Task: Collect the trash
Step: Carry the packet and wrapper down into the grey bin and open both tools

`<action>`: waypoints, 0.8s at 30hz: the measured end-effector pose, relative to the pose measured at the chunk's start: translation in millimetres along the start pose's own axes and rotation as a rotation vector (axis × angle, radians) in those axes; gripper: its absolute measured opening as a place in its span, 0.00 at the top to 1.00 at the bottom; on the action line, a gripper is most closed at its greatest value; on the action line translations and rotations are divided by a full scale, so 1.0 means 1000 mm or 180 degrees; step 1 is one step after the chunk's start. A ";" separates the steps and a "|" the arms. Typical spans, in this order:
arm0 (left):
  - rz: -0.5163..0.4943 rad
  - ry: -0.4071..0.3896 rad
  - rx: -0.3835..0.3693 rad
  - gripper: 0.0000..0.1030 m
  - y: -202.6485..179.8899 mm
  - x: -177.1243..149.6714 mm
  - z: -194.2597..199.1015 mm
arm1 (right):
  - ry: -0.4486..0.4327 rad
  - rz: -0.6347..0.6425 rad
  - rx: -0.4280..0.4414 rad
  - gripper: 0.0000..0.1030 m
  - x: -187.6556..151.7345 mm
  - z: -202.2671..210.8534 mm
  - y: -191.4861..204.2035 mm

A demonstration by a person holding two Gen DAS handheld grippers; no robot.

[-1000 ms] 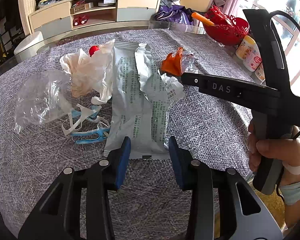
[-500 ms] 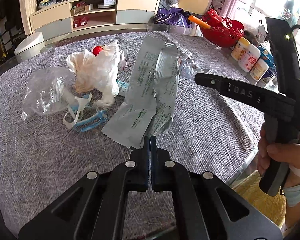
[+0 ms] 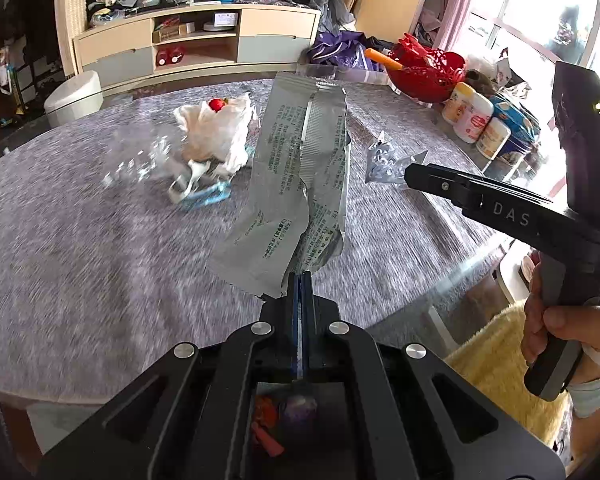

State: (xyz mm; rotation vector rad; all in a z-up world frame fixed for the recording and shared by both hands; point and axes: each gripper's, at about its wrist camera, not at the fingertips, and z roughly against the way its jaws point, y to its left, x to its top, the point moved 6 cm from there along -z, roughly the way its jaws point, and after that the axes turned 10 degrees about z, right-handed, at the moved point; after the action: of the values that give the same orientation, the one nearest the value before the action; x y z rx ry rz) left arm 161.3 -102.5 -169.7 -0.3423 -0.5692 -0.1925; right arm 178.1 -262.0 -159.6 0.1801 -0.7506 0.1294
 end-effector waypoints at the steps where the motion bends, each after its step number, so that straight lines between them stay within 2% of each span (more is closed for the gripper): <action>1: 0.0000 -0.0007 0.0012 1.00 0.001 -0.006 0.007 | -0.0007 0.0018 0.0014 0.74 -0.003 0.005 0.004; 6: 0.0025 -0.0036 0.0041 1.00 0.006 -0.033 0.033 | -0.0004 0.0123 0.0118 0.74 -0.024 0.031 0.030; 14: 0.0087 0.0054 0.0090 1.00 0.016 -0.087 0.057 | 0.0171 0.0241 0.0295 0.74 -0.072 0.055 0.058; 24: 0.0298 0.0444 0.0051 1.00 0.033 -0.162 0.046 | 0.0512 0.0304 0.0430 0.74 -0.131 0.046 0.084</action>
State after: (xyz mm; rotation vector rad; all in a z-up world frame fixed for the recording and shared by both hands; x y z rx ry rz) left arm 14.0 -42.0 -232.3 -0.3366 -0.4159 -0.1205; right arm 37.4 -196.1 -207.5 0.2594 -0.5903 0.2826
